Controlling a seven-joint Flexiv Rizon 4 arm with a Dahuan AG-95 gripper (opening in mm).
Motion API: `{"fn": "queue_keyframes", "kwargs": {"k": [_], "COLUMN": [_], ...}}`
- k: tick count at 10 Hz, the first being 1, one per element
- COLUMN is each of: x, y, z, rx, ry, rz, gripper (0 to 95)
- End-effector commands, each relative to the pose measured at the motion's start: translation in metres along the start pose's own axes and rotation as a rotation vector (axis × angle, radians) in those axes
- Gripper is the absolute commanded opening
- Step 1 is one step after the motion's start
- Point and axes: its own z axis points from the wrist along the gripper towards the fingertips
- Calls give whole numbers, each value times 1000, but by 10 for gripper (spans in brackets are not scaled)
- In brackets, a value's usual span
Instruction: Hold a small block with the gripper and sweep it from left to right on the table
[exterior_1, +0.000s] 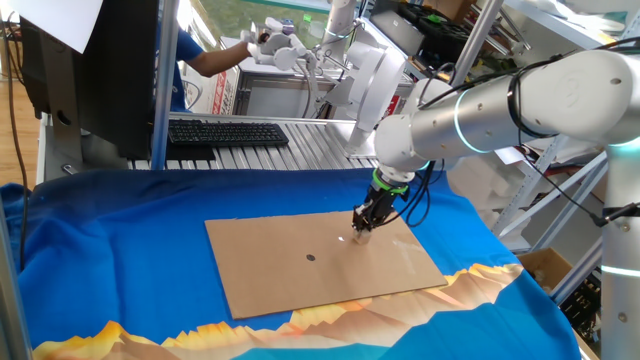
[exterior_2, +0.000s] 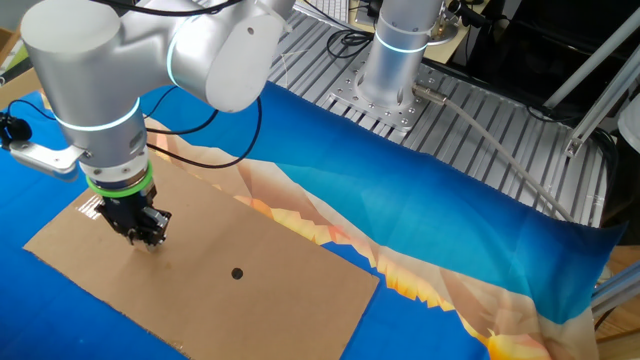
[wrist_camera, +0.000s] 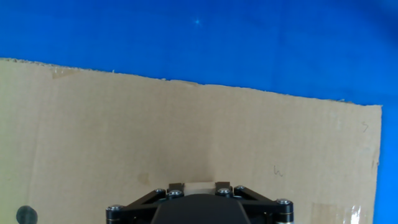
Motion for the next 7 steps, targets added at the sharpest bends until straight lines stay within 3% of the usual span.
{"fn": "queue_keyframes", "kwargs": {"k": [1, 3, 6, 7], "x": [-2, -3, -4, -4], "y": [3, 4, 7, 8], "z": [0, 2, 5, 6], "rx": [7, -19, -12, -16], "ry": [-1, 2, -3, 8], "rz": [13, 18, 23, 23], "gripper": [0, 0, 0, 0]}}
